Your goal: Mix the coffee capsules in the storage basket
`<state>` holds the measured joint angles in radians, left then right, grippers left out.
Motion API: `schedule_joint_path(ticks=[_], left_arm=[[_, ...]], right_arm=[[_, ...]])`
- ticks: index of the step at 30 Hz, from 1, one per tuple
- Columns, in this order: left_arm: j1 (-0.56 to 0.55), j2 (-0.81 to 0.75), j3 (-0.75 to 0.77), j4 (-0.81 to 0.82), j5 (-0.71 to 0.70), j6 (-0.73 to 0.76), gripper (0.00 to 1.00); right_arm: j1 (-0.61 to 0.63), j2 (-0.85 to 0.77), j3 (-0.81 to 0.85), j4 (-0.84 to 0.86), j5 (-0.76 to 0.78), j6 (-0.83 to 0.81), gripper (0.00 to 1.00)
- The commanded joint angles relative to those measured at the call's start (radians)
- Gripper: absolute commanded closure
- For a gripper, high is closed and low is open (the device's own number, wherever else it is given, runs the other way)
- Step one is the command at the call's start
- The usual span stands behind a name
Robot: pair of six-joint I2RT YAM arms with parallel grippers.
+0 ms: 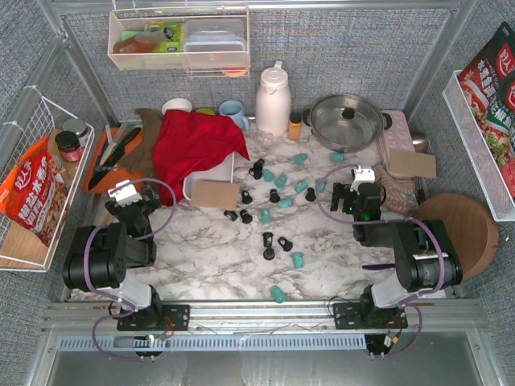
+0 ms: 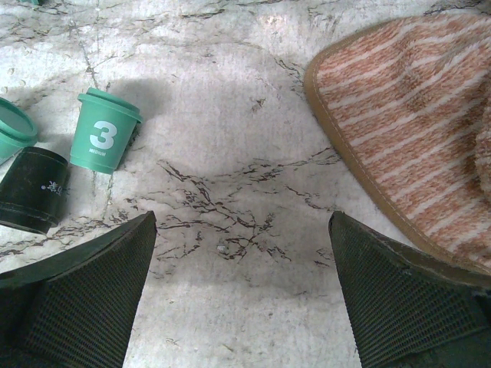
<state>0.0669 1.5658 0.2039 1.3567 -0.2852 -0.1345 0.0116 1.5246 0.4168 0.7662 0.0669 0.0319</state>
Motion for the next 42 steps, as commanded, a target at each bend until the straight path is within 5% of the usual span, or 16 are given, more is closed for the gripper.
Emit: schedule_joint_path(ticks=[1, 12, 16, 18, 23, 27, 29, 34, 42], left_arm=[[0.000, 0.002, 0.001, 0.038, 0.005, 0.001, 0.01], [0.001, 0.002, 0.002, 0.037, 0.006, 0.001, 0.01], [0.000, 0.000, 0.004, 0.034, 0.028, 0.013, 0.01], [-0.001, -0.022, 0.017, -0.008, 0.050, 0.022, 0.01], [-0.020, -0.219, 0.193, -0.459, 0.027, -0.006, 0.01], [-0.021, -0.283, 0.503, -1.113, -0.219, -0.414, 0.01], [-0.018, -0.266, 0.599, -1.306, -0.280, -0.551, 0.01], [-0.019, -0.255, 0.684, -1.303, -0.052, -0.518, 0.01], [-0.321, -0.167, 0.739, -1.135, -0.176, -0.160, 0.01]], right_arm=[[-0.001, -0.003, 0.000, 0.020, -0.003, 0.002, 0.01], [0.001, -0.006, 0.011, 0.018, 0.018, 0.006, 0.01], [0.018, -0.148, 0.133, -0.333, 0.068, 0.033, 0.01], [0.029, -0.203, 0.137, -0.379, 0.110, 0.049, 0.01], [0.037, -0.333, 0.149, -0.460, 0.195, 0.084, 0.01], [0.039, -0.371, 0.164, -0.496, 0.200, 0.102, 0.01], [0.040, -0.380, 0.177, -0.514, 0.195, 0.111, 0.01], [0.041, -0.390, 0.200, -0.546, 0.148, 0.123, 0.01], [0.041, -0.389, 0.205, -0.543, 0.074, 0.134, 0.01]])
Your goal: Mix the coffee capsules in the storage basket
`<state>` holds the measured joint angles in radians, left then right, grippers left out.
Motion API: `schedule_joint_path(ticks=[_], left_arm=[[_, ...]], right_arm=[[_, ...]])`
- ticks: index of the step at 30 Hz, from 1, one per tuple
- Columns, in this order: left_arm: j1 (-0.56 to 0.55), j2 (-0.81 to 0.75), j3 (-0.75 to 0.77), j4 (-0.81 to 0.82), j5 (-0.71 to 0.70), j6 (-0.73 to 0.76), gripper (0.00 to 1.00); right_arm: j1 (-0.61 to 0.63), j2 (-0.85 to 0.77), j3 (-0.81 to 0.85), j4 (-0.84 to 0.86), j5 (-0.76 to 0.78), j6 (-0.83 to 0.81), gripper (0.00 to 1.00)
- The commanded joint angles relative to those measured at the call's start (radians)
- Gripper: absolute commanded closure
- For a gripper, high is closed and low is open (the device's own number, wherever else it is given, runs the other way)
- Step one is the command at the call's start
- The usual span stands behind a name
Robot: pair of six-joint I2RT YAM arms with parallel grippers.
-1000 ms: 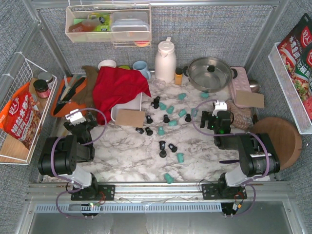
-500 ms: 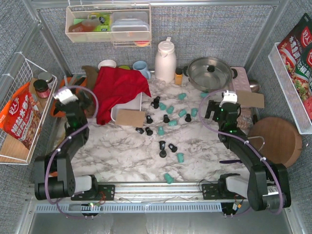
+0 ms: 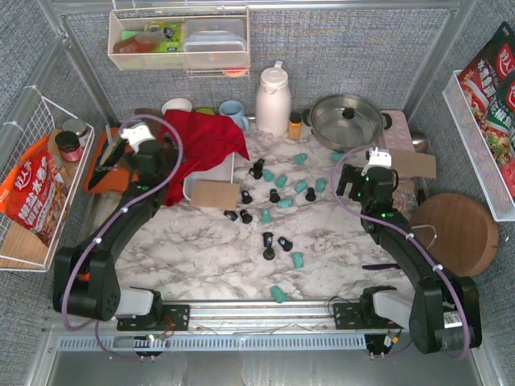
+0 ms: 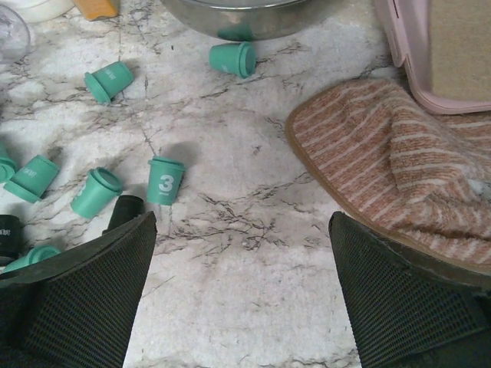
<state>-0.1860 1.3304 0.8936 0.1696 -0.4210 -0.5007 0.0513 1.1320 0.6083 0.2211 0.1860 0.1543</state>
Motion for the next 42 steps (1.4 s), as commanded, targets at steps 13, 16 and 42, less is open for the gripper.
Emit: schedule_joint_path(ticks=[13, 16, 42], left_arm=[[-0.227, 0.460, 0.418, -0.164, 0.063, 0.634, 0.03], [-0.237, 0.527, 0.499, -0.268, 0.087, 0.632, 0.08], [-0.236, 0.480, 0.650, -0.127, -0.400, 0.552, 1.00]], right_arm=[[0.001, 0.018, 0.025, -0.005, -0.080, 0.014, 0.01], [0.001, 0.021, 0.028, -0.007, -0.085, 0.016, 0.01], [0.001, 0.047, 0.050, -0.026, -0.113, 0.019, 0.01]])
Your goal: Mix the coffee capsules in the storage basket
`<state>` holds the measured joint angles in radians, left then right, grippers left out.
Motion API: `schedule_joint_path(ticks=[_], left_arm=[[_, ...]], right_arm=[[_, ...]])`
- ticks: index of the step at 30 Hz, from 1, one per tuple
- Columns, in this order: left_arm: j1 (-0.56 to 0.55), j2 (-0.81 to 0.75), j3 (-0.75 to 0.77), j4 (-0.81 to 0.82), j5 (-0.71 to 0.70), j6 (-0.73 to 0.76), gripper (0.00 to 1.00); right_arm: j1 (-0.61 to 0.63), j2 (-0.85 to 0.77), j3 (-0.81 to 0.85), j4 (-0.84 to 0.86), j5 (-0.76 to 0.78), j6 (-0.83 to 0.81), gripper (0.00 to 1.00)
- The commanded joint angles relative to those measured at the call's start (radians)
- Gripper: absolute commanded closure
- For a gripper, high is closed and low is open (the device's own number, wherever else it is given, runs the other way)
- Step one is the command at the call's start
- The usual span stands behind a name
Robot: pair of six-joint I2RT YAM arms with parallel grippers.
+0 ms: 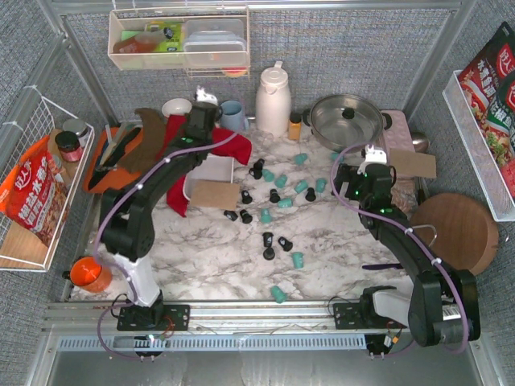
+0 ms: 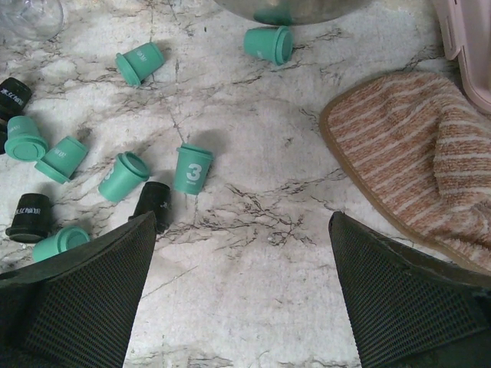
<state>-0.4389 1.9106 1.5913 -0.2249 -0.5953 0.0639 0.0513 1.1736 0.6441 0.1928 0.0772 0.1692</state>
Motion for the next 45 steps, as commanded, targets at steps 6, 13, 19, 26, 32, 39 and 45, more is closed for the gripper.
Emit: schedule_joint_path(ticks=[6, 13, 19, 26, 32, 39, 45], left_arm=[[0.147, -0.111, 0.045, 0.357, -0.443, 0.064, 1.00], [0.278, -0.063, 0.231, 0.310, -0.509, 0.000, 1.00], [0.295, 0.027, 0.361, 0.164, -0.376, -0.101, 1.00], [0.317, 0.114, 0.287, 0.049, -0.285, -0.337, 1.00], [0.372, 0.193, 0.303, -0.056, -0.186, -0.488, 0.98], [0.381, 0.103, 0.266, -0.055, -0.071, -0.491, 0.12], [0.355, -0.107, 0.107, -0.066, 0.043, -0.502, 0.04]], right_arm=[[0.002, 0.016, 0.023, -0.010, -0.011, 0.009, 0.01], [0.001, 0.034, 0.030, -0.010, -0.029, 0.015, 0.01], [0.003, 0.049, 0.040, -0.018, -0.043, 0.016, 0.01], [0.003, 0.056, 0.038, -0.015, -0.045, 0.021, 0.01], [0.002, 0.061, 0.040, -0.016, -0.049, 0.021, 0.01], [0.003, 0.068, 0.046, -0.021, -0.052, 0.021, 0.01], [0.004, 0.066, 0.048, -0.021, -0.059, 0.024, 0.01]])
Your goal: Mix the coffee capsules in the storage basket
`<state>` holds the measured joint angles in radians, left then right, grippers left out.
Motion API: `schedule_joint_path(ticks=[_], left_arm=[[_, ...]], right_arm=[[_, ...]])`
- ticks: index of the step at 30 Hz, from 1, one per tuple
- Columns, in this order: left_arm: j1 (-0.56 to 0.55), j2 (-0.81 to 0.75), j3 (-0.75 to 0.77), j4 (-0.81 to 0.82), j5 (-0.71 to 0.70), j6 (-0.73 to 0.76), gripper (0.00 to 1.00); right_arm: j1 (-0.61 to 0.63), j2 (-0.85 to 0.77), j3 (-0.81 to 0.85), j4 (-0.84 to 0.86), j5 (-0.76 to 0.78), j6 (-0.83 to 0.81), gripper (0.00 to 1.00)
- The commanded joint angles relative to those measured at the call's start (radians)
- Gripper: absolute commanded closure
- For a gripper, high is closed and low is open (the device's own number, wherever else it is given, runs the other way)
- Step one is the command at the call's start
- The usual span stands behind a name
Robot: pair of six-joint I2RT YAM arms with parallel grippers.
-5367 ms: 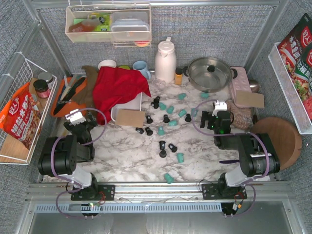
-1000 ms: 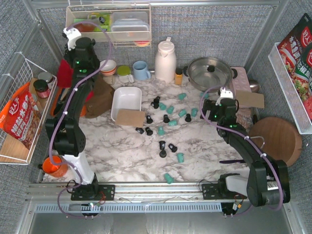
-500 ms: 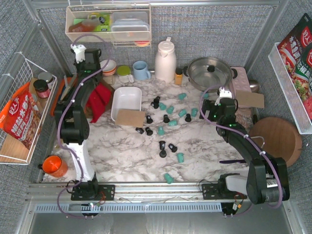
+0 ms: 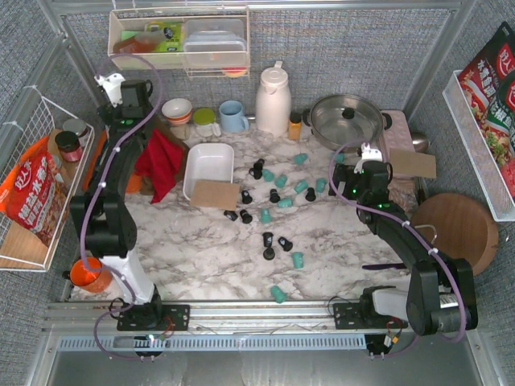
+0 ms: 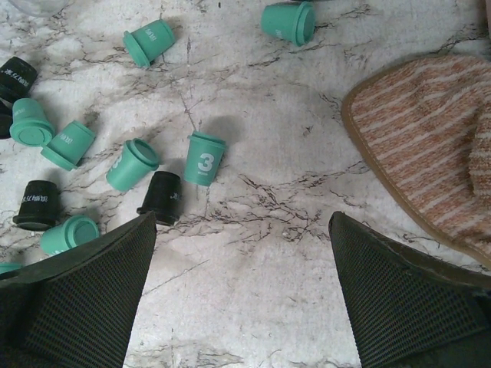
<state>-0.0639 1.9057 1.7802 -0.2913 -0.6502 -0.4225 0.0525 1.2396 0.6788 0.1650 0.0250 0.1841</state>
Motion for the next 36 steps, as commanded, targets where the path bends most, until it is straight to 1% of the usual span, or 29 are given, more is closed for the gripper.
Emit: schedule_joint_path(ticks=[1, 5, 9, 14, 18, 21, 25, 29, 32, 36], left_arm=[[-0.033, -0.137, -0.119, -0.005, 0.109, -0.020, 0.04], [-0.088, -0.297, -0.309, -0.051, 0.155, -0.055, 0.04], [-0.174, -0.447, -0.513, -0.058, 0.199, -0.076, 0.05], [-0.269, -0.590, -0.758, -0.021, 0.307, -0.123, 0.11], [-0.285, -0.655, -0.895, 0.021, 0.401, -0.150, 0.14], [-0.287, -0.694, -0.960, 0.062, 0.429, -0.136, 0.15], [-0.286, -0.729, -1.015, 0.135, 0.476, -0.119, 0.15], [-0.287, -0.744, -1.058, 0.214, 0.545, -0.141, 0.15], [-0.285, -0.748, -1.099, 0.278, 0.539, -0.173, 0.16], [-0.285, -0.757, -1.137, 0.344, 0.544, -0.172, 0.15]], right_arm=[[0.003, 0.001, 0.013, 0.006, -0.007, 0.011, 0.01], [0.008, -0.003, 0.014, 0.005, -0.008, 0.015, 0.01], [0.039, -0.011, 0.019, 0.009, -0.016, 0.005, 0.01], [0.136, -0.023, 0.027, 0.011, 0.014, -0.036, 0.01], [0.228, -0.027, 0.019, 0.029, 0.043, -0.013, 0.01], [0.305, -0.012, 0.037, 0.012, 0.043, 0.027, 0.01], [0.409, 0.038, 0.089, 0.005, 0.090, 0.090, 0.01], [0.526, 0.146, 0.180, 0.005, 0.136, 0.117, 0.01], [0.602, 0.238, 0.260, 0.012, 0.173, 0.126, 0.01], [0.664, 0.350, 0.384, -0.004, 0.164, 0.138, 0.01]])
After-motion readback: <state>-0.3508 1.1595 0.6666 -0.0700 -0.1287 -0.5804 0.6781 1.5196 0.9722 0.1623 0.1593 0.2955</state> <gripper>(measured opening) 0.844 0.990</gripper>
